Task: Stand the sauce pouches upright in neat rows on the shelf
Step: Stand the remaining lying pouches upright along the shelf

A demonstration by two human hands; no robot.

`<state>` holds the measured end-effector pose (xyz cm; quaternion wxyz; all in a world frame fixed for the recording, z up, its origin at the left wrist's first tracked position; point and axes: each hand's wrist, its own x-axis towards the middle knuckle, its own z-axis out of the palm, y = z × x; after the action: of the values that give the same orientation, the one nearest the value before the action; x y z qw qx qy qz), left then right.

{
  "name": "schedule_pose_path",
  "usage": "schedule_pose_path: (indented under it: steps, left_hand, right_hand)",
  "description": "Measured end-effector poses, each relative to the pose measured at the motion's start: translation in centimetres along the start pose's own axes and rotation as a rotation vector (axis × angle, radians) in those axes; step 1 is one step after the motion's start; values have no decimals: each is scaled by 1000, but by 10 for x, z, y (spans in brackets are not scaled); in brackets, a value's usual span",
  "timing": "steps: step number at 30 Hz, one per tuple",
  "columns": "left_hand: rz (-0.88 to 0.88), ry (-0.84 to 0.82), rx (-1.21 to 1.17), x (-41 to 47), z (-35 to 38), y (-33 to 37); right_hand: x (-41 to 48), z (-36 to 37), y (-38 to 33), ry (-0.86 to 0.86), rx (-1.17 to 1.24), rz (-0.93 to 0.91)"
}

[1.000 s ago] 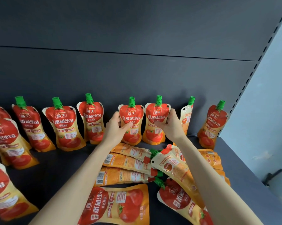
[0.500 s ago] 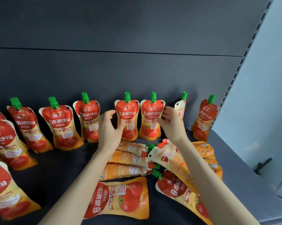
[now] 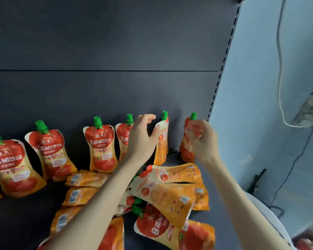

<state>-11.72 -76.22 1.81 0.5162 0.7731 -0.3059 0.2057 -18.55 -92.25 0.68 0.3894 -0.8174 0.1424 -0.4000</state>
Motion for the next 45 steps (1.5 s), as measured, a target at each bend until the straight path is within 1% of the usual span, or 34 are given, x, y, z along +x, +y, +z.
schedule_pose_path:
  steps: [2,4,5,7,9,10,14,17,21,26,29,31,33,35,37,38,45]
  left_hand:
    - [22,-21,47,15,15,6]
    - [-3,-35,104,29,27,9]
    - [-36,-54,120,35,33,9]
    - [-101,-105,138,45,44,8]
    - [-131,-131,155,50,52,6]
    - [-134,-129,177,51,56,6]
    - [-152,-95,213,55,60,10]
    - [-190,-66,192,58,61,16]
    - [-149,-41,227,58,67,20]
    - [-161,89,263,56,69,15]
    - [-135,132,275,54,76,12]
    - [-113,130,291,52,80,7]
    - [-108,82,274,48,83,1]
    - [-139,-9,188,42,85,-4]
    - [-178,-102,96,36,85,-8]
    - [-186,-116,73,34,85,-10]
    - [-178,-23,108,29,82,-17]
  right_hand:
    - [17,-7,10,5,-24,-36]
    - [34,-10,19,-18,-33,-64]
    - [41,-10,25,-57,-17,-65]
    - [56,-8,33,-170,30,-9]
    - [66,-4,38,-267,55,40]
    - [70,-2,41,-290,56,29]
    - [81,-5,52,-331,83,-71]
    - [90,-5,60,-359,176,-69]
    - [96,-5,64,-411,328,-60]
    - [98,-11,65,-516,462,-27]
    - [99,-11,65,-515,479,-5]
    - [96,-10,69,-491,466,22]
    - [91,-10,74,-469,487,69]
    - [87,-10,79,-442,541,124]
    - [86,-11,83,-427,560,146]
    - [86,-12,84,-429,557,140]
    - [94,-14,84,-460,508,77]
